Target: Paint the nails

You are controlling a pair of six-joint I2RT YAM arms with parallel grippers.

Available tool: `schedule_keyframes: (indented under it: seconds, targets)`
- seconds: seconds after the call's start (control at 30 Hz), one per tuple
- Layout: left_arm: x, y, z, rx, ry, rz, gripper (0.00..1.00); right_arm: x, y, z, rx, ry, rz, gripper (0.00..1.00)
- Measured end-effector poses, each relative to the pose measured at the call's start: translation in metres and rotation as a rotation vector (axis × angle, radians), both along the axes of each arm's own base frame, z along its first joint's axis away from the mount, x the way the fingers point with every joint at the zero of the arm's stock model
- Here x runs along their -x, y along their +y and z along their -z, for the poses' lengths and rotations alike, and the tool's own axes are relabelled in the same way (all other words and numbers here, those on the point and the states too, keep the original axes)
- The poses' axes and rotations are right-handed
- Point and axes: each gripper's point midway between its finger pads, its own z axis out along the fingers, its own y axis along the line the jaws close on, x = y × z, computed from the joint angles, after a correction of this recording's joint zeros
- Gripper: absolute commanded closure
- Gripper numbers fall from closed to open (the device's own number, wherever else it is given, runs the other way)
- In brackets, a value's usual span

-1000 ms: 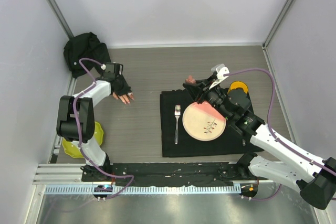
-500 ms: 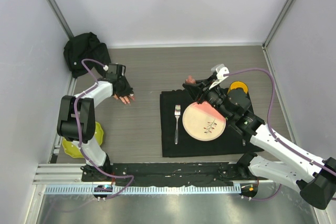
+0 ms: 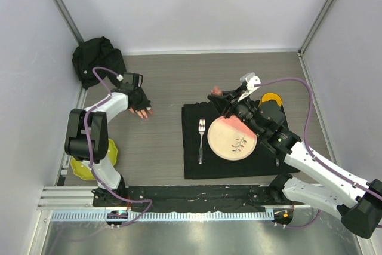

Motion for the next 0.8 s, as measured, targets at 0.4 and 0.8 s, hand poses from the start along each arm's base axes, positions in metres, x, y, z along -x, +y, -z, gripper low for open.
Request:
schedule_keyframes:
  seconds: [0.4, 0.8]
  targets:
    - [-0.006, 0.003, -0.006, -0.003, -0.017, -0.010, 1.00, 0.000, 0.000, 0.000, 0.000, 0.000, 0.000, 0.99]
    - [-0.009, 0.010, -0.007, -0.003, -0.021, -0.028, 1.00, 0.000, 0.000, 0.000, 0.000, 0.000, 0.000, 0.99]
